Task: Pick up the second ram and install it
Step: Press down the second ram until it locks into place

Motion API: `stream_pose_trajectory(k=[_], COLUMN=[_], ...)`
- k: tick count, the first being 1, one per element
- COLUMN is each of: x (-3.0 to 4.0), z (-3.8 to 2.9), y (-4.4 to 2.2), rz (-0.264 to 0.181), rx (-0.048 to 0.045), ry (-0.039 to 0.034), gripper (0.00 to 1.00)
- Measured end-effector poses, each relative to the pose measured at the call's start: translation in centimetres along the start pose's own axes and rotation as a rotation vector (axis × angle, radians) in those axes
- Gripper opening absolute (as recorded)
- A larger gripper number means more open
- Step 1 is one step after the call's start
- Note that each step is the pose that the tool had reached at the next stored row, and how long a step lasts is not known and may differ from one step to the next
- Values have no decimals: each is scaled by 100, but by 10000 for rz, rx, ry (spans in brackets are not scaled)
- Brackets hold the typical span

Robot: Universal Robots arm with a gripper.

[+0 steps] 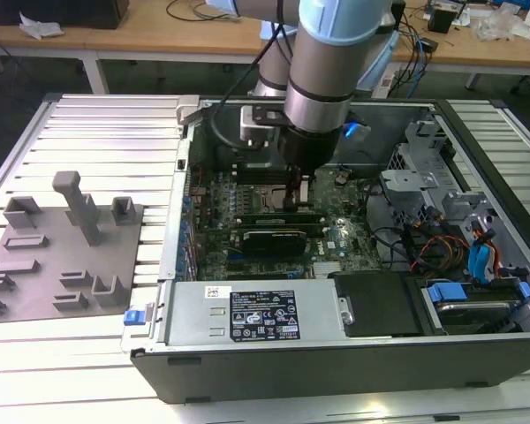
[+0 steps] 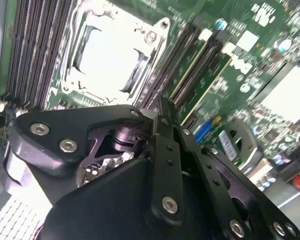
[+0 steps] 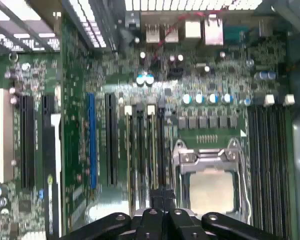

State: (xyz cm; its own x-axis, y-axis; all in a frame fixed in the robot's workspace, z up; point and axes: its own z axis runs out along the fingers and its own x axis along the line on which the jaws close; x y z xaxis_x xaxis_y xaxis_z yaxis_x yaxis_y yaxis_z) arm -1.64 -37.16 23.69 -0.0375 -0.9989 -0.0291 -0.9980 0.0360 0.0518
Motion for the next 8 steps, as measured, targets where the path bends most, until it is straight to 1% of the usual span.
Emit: stream_pose_trajectory(k=[1, 3, 4, 6, 8], x=[-4, -9, -15, -19, -20], z=[-28, -96, -173, -264, -266], y=[-27, -40, -40, -36, -36], rz=[0, 1, 3, 0, 0], rx=[-1, 0, 0, 0, 0], ry=[0, -1, 0, 0, 0], gripper=[11, 11, 11, 11, 11])
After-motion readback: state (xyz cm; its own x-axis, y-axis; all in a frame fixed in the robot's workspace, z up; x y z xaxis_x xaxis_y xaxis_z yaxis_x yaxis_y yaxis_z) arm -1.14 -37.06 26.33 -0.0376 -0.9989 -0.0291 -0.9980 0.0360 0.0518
